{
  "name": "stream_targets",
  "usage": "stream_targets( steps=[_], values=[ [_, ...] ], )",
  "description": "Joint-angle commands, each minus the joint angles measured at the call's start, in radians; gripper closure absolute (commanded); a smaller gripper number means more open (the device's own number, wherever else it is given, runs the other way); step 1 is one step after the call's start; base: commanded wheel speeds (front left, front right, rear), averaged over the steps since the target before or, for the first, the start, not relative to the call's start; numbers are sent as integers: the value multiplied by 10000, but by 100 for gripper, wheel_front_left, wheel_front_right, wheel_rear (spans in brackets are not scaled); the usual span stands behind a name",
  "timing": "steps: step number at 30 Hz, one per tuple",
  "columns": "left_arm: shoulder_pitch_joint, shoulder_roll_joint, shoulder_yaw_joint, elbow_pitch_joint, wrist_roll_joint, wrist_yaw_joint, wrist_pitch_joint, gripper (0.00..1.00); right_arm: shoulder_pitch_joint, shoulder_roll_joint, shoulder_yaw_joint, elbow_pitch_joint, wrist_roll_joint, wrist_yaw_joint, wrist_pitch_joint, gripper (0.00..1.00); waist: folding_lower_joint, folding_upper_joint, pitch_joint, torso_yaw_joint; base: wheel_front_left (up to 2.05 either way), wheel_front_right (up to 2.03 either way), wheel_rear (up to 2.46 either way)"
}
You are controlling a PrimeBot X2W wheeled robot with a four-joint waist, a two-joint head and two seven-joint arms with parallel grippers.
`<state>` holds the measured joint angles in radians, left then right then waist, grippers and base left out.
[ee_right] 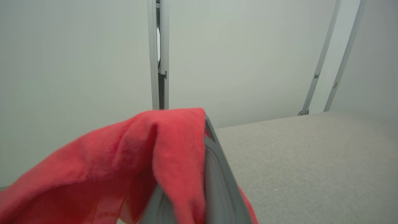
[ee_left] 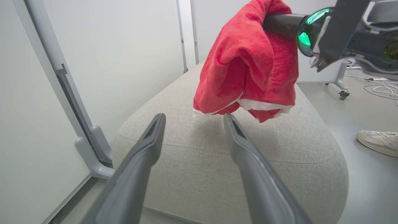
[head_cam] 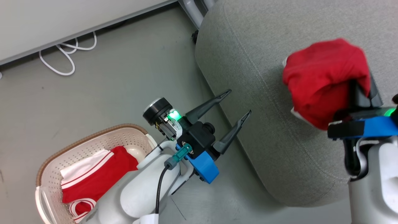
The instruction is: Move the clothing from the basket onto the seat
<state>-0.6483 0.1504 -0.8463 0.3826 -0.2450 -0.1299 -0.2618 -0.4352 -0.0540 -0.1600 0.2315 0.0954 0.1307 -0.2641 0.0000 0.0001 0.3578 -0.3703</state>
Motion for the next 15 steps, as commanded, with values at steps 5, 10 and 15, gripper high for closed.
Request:
stream_targets(
  steps=[5,10,15],
  values=[
    [-458,219,199,-201,191,-11,-49,0,-985,-247,-355,-669,-193,1,-8,100,0,-1,731,130,0,0,0],
    [-1033,410,218,-376,364,-11,-49,0,-2384,-1003,-1010,-1050,-252,1,-8,100,0,-1,1748,359,0,0,0],
    [-1730,750,256,-547,554,-11,-24,0,-3774,-1801,-1879,-1226,-193,1,-6,100,0,-1,2987,490,0,0,0]
  ],
)
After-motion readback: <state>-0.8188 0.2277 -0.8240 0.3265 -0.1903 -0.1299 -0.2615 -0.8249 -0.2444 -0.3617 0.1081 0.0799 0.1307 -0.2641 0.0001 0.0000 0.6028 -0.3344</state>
